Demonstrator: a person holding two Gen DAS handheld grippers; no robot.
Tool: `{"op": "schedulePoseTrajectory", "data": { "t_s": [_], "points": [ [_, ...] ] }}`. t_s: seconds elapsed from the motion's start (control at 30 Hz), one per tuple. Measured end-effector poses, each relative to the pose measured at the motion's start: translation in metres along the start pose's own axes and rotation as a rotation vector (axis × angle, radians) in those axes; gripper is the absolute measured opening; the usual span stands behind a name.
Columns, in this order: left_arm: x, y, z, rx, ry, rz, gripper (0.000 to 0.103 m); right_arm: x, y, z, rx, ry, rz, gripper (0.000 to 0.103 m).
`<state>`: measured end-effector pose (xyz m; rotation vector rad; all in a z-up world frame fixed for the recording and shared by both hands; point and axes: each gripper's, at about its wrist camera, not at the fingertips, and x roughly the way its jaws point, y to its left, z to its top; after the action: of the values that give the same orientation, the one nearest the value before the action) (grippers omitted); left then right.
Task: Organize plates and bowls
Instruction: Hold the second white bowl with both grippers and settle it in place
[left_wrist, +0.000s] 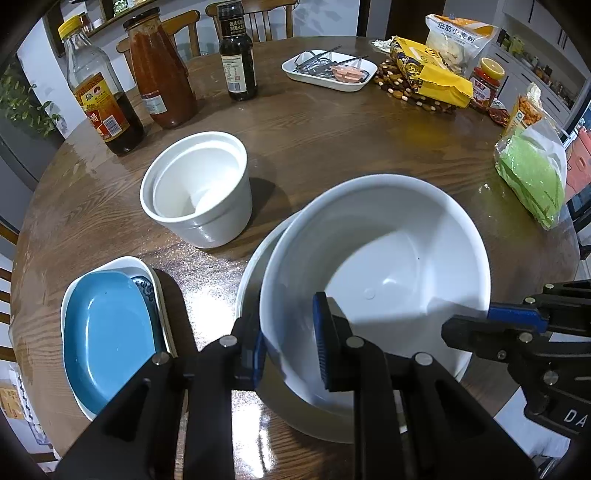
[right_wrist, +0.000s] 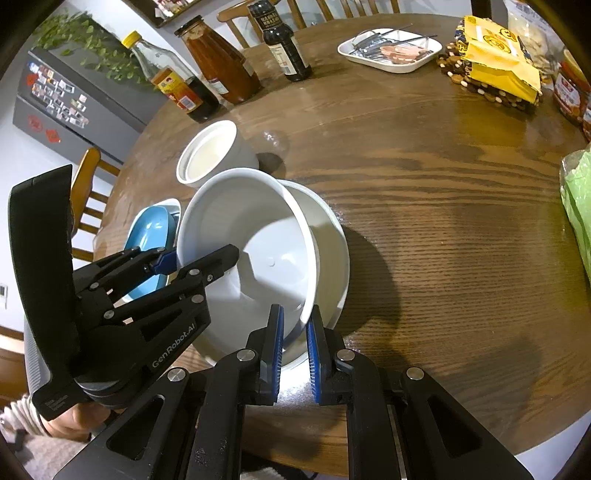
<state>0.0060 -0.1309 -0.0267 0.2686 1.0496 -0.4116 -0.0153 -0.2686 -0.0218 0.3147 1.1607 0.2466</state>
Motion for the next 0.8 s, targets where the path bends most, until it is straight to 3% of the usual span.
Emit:
{"op": "schedulePoseTrajectory", "data": {
  "t_s": [0.8],
  "points": [
    [0.0000,-0.0007,-0.0003,0.019,0.002,0.010,0.020,-0.0005,0.0039,-0.0003,-0.022,-0.004,-0.027,0.014]
  ]
}}
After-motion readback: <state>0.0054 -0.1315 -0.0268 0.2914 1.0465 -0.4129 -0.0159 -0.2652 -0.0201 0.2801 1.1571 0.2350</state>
